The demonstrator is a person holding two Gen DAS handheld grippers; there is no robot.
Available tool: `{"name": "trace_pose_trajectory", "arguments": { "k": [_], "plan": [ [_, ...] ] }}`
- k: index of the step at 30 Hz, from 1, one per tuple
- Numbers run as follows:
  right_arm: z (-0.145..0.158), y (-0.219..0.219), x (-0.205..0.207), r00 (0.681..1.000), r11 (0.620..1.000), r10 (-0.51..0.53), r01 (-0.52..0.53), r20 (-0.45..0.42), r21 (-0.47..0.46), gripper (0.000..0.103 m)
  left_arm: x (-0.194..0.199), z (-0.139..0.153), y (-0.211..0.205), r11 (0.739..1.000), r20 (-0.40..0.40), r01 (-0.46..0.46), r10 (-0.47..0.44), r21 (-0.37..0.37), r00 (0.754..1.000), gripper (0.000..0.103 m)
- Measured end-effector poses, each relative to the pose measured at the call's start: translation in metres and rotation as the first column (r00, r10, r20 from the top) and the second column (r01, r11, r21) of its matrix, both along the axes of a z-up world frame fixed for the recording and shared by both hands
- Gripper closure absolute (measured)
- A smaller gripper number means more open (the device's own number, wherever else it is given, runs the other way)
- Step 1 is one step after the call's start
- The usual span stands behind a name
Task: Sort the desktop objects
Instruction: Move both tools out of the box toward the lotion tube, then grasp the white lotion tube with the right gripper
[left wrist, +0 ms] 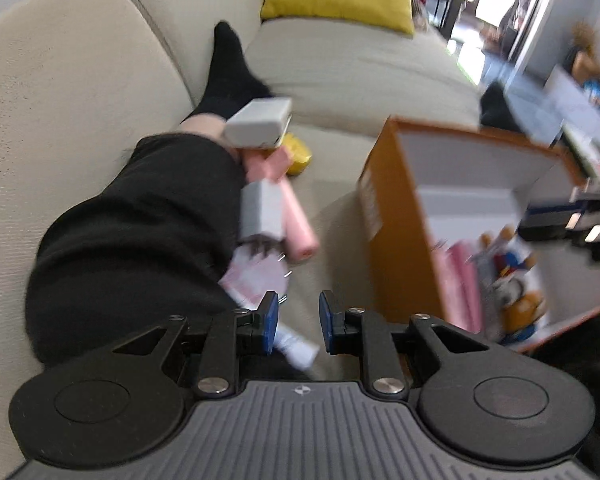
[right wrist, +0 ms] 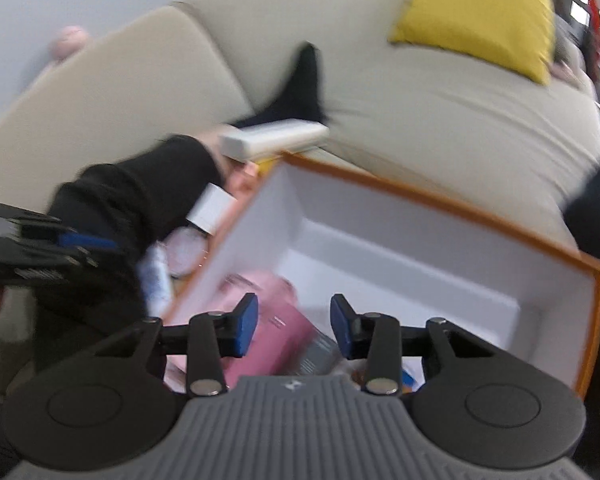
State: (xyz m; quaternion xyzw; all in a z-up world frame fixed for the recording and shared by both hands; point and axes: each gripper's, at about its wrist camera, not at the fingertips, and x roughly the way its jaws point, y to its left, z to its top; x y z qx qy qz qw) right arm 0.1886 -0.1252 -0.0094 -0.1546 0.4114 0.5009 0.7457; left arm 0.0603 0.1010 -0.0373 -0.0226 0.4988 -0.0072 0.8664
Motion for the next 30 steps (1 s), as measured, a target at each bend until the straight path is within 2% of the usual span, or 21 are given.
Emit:
{"name": "trace_pose_trajectory", "arguments": {
  "k": [2,5,8,10,12,17,23,30],
  "plan": [
    [0.006,0.014,-0.006,0.998,0.998,0.059,-0.060,0.017,0.016,0.061,0.000,-0.007,-0.002,0.998,-0.024,0.020,-0.018,0.054,1.000,0.076],
    [0.014,0.038,-0.018,0.983,0.983,0.180,-0.182,0.034,0.042,0.061,-0.003,-0.010,-0.004,0.995,-0.017,0.050,-0.049,0.085,0.999,0.076],
    [0.014,0.064,-0.026,0.957,0.956,0.291,-0.292,0.014,0.034,0.061,-0.007,-0.006,0.001,0.997,0.005,0.041,-0.042,0.066,0.999,0.076],
    [0.006,0.087,-0.030,0.947,0.947,0.321,-0.321,-0.031,0.001,0.061,-0.011,-0.002,0.006,0.998,0.021,0.033,-0.034,0.056,0.999,0.076],
    [-0.005,0.111,-0.032,0.939,0.941,0.334,-0.337,-0.078,-0.040,0.066,-0.014,0.003,0.013,1.000,0.034,0.020,-0.020,0.024,0.999,0.077],
    [-0.043,0.156,-0.036,0.925,0.934,0.297,-0.333,-0.236,-0.129,0.067,-0.018,0.013,0.033,0.998,0.069,-0.034,0.037,-0.046,0.997,0.077],
    [-0.077,0.192,-0.034,0.919,0.941,0.176,-0.262,-0.352,-0.214,0.066,-0.019,0.017,0.049,0.994,0.101,-0.042,0.052,-0.098,0.994,0.077],
    [-0.109,0.211,-0.038,0.903,0.924,0.104,-0.243,-0.417,-0.296,0.066,-0.017,0.014,0.059,0.990,0.117,-0.034,0.051,-0.140,0.992,0.077]
  ]
}}
